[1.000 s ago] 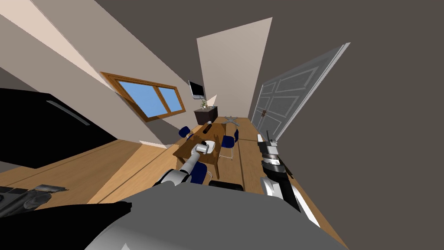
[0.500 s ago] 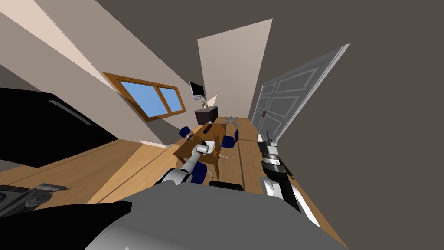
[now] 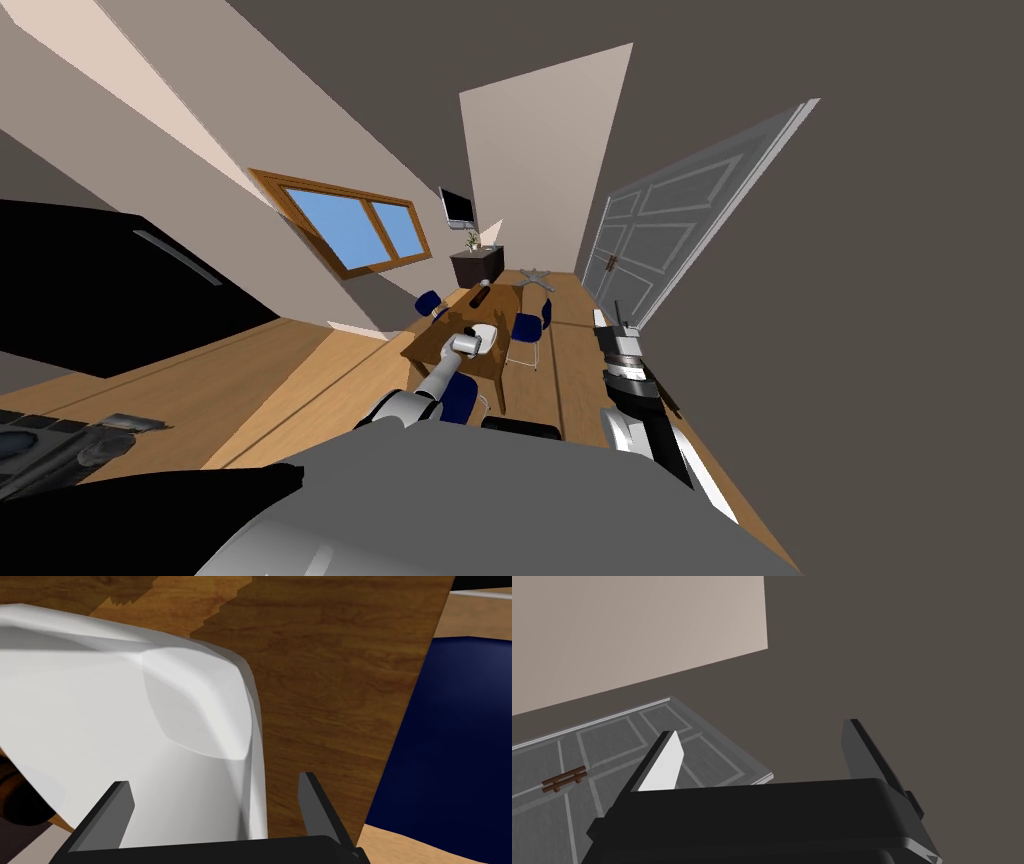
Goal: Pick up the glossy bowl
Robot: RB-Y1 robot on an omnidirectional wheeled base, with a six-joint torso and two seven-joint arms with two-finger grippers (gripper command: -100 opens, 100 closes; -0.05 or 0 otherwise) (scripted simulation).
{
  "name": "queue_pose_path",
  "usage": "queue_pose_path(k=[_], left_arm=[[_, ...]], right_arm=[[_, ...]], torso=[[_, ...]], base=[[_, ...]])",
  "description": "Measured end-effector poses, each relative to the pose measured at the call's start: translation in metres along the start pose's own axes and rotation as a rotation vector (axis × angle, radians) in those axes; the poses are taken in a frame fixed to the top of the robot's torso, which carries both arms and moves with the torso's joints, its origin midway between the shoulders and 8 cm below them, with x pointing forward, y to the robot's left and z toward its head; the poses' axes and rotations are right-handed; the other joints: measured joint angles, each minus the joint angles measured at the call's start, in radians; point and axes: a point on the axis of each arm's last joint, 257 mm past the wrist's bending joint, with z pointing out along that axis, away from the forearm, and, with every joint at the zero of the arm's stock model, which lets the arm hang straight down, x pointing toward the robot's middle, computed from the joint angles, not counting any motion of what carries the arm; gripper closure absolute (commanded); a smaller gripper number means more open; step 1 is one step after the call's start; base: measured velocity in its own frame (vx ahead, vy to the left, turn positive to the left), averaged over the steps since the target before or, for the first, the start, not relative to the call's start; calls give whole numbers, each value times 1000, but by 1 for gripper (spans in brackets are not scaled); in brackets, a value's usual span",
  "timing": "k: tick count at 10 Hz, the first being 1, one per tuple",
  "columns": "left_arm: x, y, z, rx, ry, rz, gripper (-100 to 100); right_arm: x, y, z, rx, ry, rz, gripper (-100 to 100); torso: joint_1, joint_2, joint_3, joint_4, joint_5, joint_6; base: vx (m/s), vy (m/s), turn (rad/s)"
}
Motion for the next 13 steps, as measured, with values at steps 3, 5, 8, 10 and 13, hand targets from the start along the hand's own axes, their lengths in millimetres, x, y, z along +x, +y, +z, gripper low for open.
queue_pose_path(k=[3, 5, 8, 10, 13], left_arm=[[-1, 7, 3, 3, 13, 21, -100], [-3, 13, 6, 7, 21, 37, -100], [-5, 22, 8, 11, 32, 61, -100], [-6, 23, 9, 10, 32, 64, 100], [-6, 26, 10, 3, 33, 62, 100]], right_arm=[[0, 0, 0, 0, 0, 0, 0], [0, 0, 0, 0, 0, 0, 0], [0, 0, 0, 0, 0, 0, 0], [0, 0, 0, 0, 0, 0, 0], [0, 0, 0, 0, 0, 0, 0]], torso=[[-1, -2, -1, 0, 0, 0], [-1, -1, -1, 0, 0, 0], [0, -3, -2, -1, 0, 1], [3, -3, -2, 0, 2, 2], [3, -1, 0, 1, 1, 3]], base=[[62, -52, 92], [55, -61, 96], [49, -48, 72], [-3, -1, 6], [0, 0, 0]])
